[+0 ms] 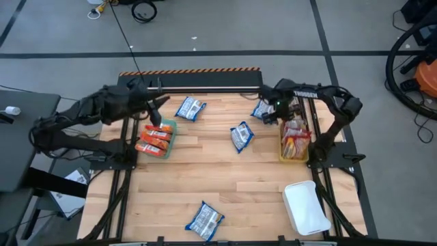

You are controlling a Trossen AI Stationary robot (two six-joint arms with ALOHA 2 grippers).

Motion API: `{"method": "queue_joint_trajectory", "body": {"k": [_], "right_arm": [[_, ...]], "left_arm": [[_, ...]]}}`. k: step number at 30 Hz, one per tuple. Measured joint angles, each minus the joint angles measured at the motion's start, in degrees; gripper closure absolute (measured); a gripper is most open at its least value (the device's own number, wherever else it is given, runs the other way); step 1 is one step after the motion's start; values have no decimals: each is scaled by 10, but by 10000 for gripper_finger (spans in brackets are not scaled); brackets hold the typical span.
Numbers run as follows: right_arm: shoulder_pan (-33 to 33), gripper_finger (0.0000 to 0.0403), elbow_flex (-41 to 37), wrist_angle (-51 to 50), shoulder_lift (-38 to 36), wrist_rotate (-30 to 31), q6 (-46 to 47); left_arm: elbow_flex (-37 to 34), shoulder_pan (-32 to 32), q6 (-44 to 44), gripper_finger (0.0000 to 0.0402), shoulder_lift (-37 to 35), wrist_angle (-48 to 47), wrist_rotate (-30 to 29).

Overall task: Sort Maruchan noodles
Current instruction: Adjust the yellow bin, then adjust the blue noodle pack

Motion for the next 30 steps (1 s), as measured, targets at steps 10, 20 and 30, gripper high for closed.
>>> {"method": "queue_joint_trajectory", "body": {"k": [10, 20, 30], "right_arm": [[57, 213, 91, 7, -29, 164, -38], [-55, 224, 142, 61, 105, 259, -105], [-6, 225, 143, 110, 146, 15, -134]], "left_arm": [[0, 100, 133, 292, 21, 94, 264], [0, 109, 118, 292, 88, 160, 295], [0, 110, 106, 292, 90, 139, 288]]}}
